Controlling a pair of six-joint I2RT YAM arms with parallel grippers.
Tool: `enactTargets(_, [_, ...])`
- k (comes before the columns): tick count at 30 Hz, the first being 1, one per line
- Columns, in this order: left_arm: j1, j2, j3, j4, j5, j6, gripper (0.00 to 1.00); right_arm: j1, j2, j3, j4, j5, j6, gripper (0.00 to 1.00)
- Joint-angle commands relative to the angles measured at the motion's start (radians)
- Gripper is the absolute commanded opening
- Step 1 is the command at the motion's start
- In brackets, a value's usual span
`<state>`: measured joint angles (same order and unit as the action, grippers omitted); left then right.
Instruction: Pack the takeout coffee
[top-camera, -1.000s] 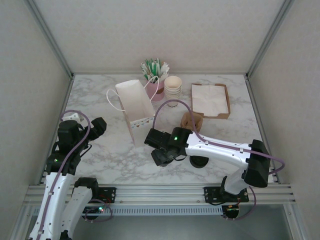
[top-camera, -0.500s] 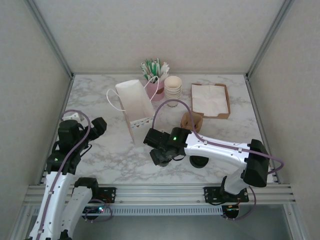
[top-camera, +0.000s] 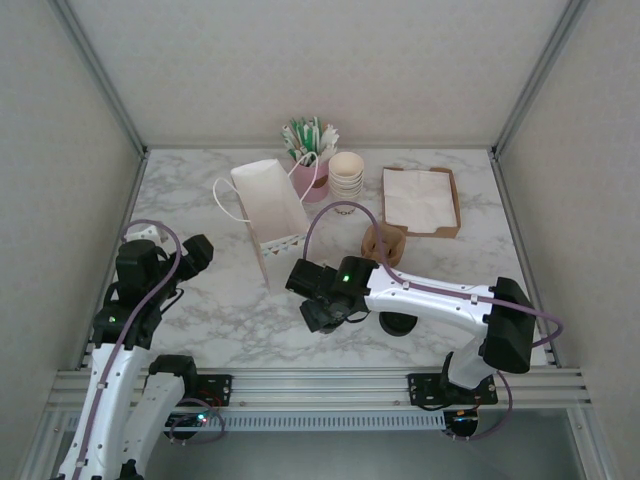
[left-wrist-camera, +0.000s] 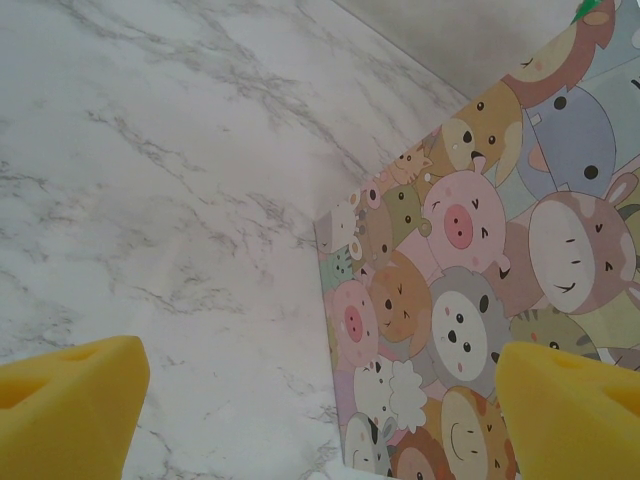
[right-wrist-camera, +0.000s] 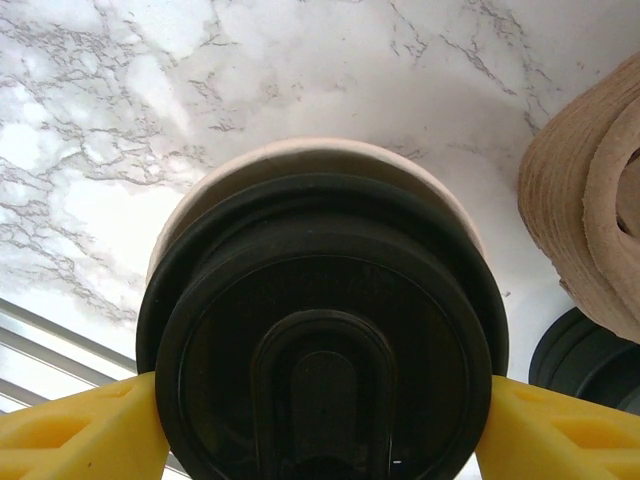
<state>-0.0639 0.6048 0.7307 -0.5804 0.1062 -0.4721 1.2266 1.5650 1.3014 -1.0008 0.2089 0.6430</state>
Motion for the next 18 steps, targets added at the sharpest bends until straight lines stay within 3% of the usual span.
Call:
enactTargets(1, [-0.005,-0.002,0.01,-0.01,-0.005,-0.002,0.9,0.007,0.015,-0.021,0.008,0.014,0.017,0.76])
enactTargets(18, [-0.005,-0.004,0.01,-0.01,-0.005,-0.001,0.89,0.007,0.013,-0.016,0.023,0.037,0.043,0.76])
